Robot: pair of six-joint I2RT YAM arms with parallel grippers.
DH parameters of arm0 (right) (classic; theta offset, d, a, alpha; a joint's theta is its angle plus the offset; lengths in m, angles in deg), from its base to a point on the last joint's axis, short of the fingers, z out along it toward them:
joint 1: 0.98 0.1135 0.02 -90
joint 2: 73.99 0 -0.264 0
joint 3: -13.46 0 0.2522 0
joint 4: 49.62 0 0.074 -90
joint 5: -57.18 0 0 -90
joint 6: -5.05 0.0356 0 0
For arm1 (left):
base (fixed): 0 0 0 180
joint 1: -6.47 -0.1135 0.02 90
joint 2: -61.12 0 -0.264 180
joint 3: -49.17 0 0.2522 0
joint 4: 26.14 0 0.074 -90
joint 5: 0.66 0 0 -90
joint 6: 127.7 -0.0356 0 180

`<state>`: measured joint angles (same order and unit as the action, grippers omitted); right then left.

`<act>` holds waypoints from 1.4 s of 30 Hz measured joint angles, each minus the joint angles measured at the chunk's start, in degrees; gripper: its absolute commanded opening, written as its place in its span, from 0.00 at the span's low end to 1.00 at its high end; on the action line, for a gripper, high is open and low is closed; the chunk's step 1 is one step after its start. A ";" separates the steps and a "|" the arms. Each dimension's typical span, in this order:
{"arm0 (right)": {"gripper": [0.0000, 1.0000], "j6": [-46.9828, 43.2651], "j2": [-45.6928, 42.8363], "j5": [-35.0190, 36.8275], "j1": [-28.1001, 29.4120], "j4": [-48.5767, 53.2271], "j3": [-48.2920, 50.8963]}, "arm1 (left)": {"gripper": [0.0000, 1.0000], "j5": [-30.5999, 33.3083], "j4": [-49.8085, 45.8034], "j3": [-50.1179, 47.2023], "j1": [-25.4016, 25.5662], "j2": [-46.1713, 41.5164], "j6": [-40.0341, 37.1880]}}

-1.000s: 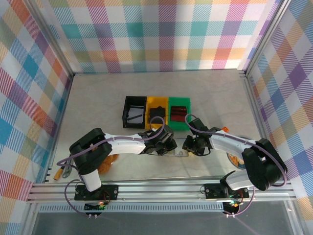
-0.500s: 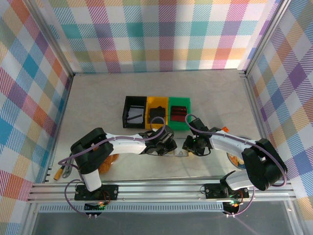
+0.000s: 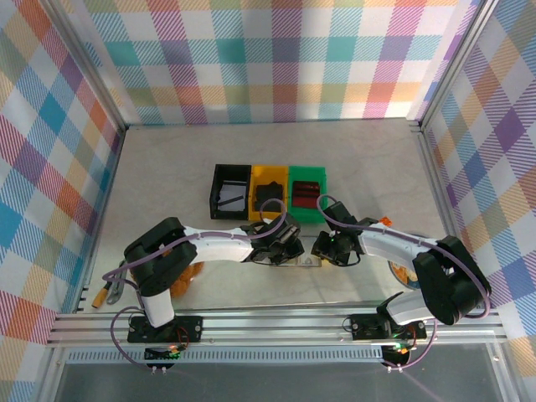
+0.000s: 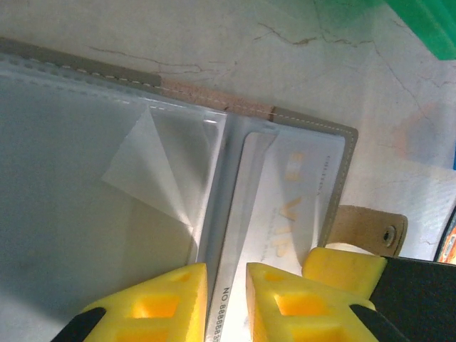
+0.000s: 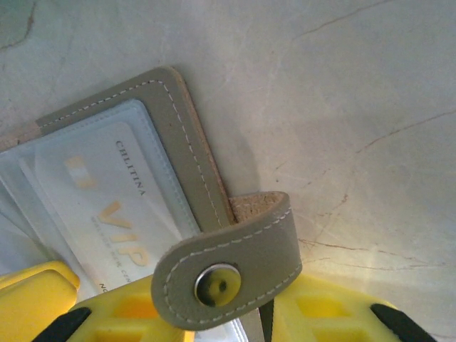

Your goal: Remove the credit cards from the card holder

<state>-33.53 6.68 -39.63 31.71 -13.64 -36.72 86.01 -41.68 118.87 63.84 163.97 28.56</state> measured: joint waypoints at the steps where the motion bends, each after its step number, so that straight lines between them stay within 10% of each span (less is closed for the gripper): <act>1: 0.31 0.00 0.00 -0.02 0.00 0.00 0.00 | 0.21 0.00 -0.11 0.13 0.00 0.13 -0.09; 42: 0.30 0.22 0.31 -0.98 -0.50 -1.16 0.55 | 0.15 0.02 5.53 -1.95 0.00 1.55 -0.83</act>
<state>-33.32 6.98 -40.61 31.20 -14.80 -36.17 86.03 -36.15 116.92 63.84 165.52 27.72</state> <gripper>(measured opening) 0.303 0.150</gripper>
